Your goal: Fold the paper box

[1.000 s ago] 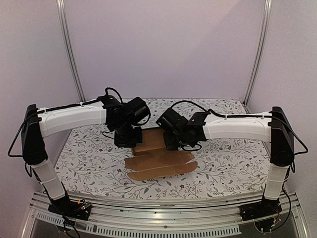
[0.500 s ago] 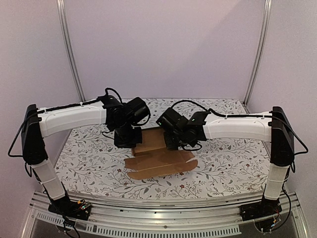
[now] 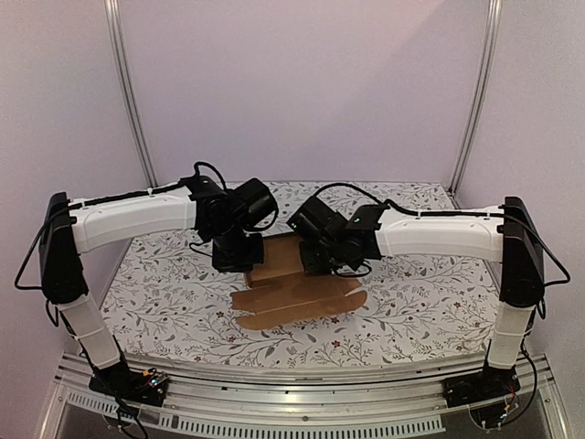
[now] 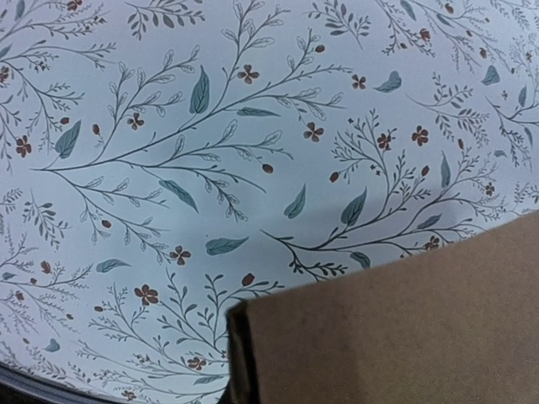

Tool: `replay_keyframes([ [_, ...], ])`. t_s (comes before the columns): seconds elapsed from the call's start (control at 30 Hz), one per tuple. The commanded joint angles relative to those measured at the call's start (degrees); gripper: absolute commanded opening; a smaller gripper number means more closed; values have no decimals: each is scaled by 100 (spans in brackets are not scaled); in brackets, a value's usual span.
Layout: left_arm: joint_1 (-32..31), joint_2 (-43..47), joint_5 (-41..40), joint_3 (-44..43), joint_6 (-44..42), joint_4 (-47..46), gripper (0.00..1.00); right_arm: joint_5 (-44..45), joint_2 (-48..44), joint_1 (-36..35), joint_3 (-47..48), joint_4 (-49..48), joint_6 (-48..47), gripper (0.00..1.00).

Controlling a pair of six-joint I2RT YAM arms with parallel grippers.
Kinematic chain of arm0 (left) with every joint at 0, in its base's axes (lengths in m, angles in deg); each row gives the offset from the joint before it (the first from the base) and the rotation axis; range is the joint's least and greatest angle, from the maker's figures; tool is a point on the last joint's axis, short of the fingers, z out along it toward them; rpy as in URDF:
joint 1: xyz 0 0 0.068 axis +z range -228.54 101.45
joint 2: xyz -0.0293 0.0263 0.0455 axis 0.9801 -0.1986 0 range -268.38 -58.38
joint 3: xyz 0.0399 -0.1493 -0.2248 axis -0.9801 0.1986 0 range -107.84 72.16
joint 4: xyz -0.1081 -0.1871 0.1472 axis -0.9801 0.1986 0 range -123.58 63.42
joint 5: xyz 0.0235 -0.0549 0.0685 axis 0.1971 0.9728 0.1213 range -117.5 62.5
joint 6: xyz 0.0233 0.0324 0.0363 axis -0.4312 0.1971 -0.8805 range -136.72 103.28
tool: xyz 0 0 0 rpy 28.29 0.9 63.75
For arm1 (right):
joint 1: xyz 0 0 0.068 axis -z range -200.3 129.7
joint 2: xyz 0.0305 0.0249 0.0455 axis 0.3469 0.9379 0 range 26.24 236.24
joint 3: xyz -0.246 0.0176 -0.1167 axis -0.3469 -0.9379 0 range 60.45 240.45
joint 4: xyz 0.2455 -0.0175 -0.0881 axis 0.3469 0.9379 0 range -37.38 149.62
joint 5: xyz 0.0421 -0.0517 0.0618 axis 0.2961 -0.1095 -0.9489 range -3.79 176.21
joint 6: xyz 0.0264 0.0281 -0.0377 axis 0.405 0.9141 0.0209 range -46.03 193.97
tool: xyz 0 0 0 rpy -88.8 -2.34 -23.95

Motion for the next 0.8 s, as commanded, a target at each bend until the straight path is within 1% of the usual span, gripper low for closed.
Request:
replay_keyframes([
  [0.0, -135, 79, 363, -140, -113, -470, 0, -74, -294, -61, 211, -312, -47, 39],
  [0.13, -135, 96, 343, -107, -100, -482, 0, 20, -454, -31, 184, -244, -47, 39],
  [0.17, -135, 108, 331, -91, -87, -488, 0, 55, -519, -29, 159, -237, -60, 36],
  [0.2, -136, 111, 319, -76, -83, -498, 0, 77, -549, -26, 126, -240, -78, 24],
  [0.23, -136, 127, 325, -55, -68, -526, 0, 95, -583, -24, 94, -234, -95, 3],
  [0.27, -131, 130, 325, -42, -58, -545, 0, 103, -610, -26, 56, -227, -99, 0],
  [0.5, -136, 106, 360, -43, -97, -689, 0, -106, -652, -30, -149, -353, -30, 0],
  [0.53, -136, 107, 353, -37, -120, -733, 0, -153, -667, -33, -182, -396, -16, 2],
  [0.63, -138, 89, 281, 19, -234, -877, 0, -268, -740, -32, -312, -533, -4, 22],
  [0.73, -159, 93, 73, 212, -387, -1129, 0, -322, -892, -35, -512, -656, -4, 33],
  [0.77, -166, 104, -18, 305, -439, -1246, 0, -345, -946, -30, -581, -681, -24, 35],
])
